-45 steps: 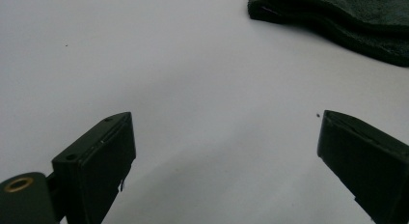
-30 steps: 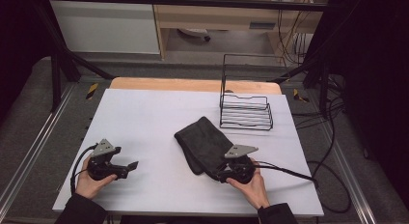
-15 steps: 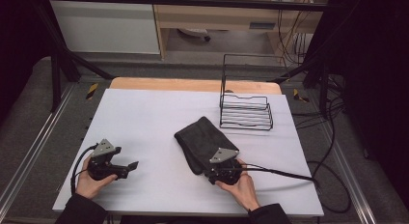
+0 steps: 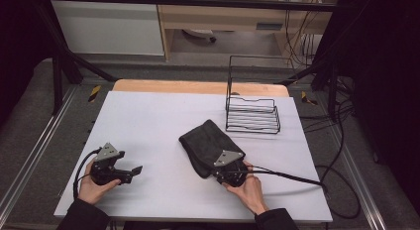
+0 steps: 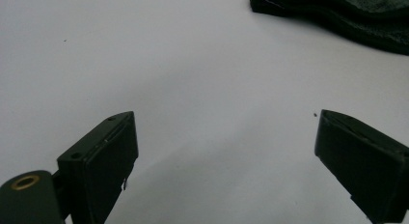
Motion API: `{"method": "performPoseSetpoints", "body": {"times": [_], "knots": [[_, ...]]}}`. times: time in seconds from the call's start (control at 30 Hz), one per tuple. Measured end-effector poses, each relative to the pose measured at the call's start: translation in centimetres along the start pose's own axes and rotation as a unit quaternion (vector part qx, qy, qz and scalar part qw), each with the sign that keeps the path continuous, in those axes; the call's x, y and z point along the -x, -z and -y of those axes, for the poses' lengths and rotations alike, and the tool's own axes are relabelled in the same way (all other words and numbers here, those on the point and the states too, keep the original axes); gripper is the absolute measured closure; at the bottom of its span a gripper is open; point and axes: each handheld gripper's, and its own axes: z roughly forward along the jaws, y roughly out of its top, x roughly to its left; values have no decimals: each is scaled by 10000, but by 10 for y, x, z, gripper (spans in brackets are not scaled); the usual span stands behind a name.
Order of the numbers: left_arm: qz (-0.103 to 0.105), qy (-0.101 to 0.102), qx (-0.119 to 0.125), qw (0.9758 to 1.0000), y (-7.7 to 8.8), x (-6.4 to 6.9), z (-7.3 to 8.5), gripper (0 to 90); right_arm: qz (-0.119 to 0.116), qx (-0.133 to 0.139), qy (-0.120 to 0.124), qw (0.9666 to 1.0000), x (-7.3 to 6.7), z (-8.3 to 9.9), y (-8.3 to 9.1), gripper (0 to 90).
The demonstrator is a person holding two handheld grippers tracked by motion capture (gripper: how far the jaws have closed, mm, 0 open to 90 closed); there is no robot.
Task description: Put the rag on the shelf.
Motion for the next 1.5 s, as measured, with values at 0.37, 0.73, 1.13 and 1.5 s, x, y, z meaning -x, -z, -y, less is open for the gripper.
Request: {"method": "performPoseSetpoints", "body": {"times": [0.37,0.73,1.13,1.5], "knots": [[8,-35,-23,10000,0,0,0,80,-24,-49,-188,9998,4,-4,3,802],[2,-40,-32,10000,0,0,0,82,-164,-64,-220,9996,3,-3,5,645],[-2,-61,-43,10000,0,1,0,83,-121,83,-39,9999,-12,4,5,577],[4,-56,-46,10000,0,1,0,85,293,224,395,9985,-10,6,-3,680]]}}
